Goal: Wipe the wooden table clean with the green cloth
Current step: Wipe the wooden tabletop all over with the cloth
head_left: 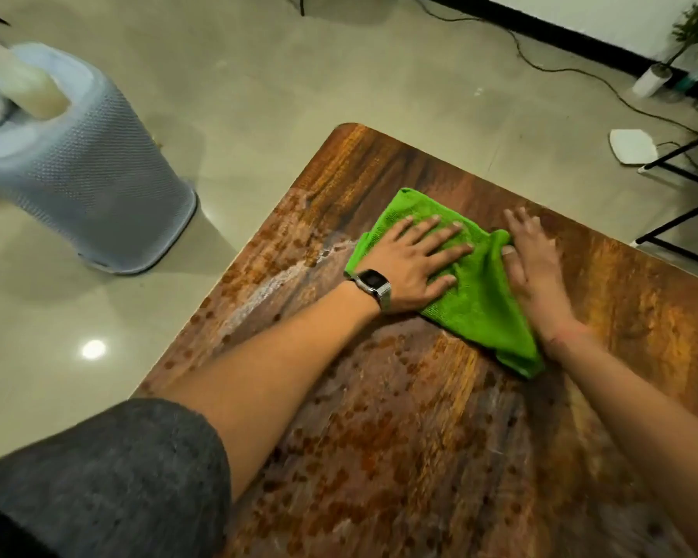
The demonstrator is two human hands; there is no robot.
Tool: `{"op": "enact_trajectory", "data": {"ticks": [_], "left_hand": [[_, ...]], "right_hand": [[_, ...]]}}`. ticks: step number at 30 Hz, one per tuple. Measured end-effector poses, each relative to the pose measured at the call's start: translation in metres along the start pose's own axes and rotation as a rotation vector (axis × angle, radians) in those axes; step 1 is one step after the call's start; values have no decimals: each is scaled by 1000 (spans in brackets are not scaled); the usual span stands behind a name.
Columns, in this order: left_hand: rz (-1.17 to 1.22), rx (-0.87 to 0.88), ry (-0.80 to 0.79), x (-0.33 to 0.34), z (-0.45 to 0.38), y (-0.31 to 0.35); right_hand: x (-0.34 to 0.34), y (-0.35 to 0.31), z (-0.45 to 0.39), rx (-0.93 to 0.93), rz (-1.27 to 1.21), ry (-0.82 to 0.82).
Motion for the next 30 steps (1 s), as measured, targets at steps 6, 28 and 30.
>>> {"op": "enact_trajectory", "data": {"ticks": [6,28,30], "left_hand": [[-2,-194,-53,1,50,-79],[40,-591,-128,9,309,12],[29,-577,-115,8,277,3]], "right_hand": [[79,-88,18,-290,148,-230],[153,-169,190,-553,314,-466],[144,-159,165,-516,341,-458]]}}
Point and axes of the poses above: each hand's wrist, its own z-axis away from the middle knuckle, its own x-axis out of the palm, y = z × x, the point moved 1 cm from there along -z, towards the middle knuckle, and after that the axes turned 11 degrees about -z, right-handed, at the moved point
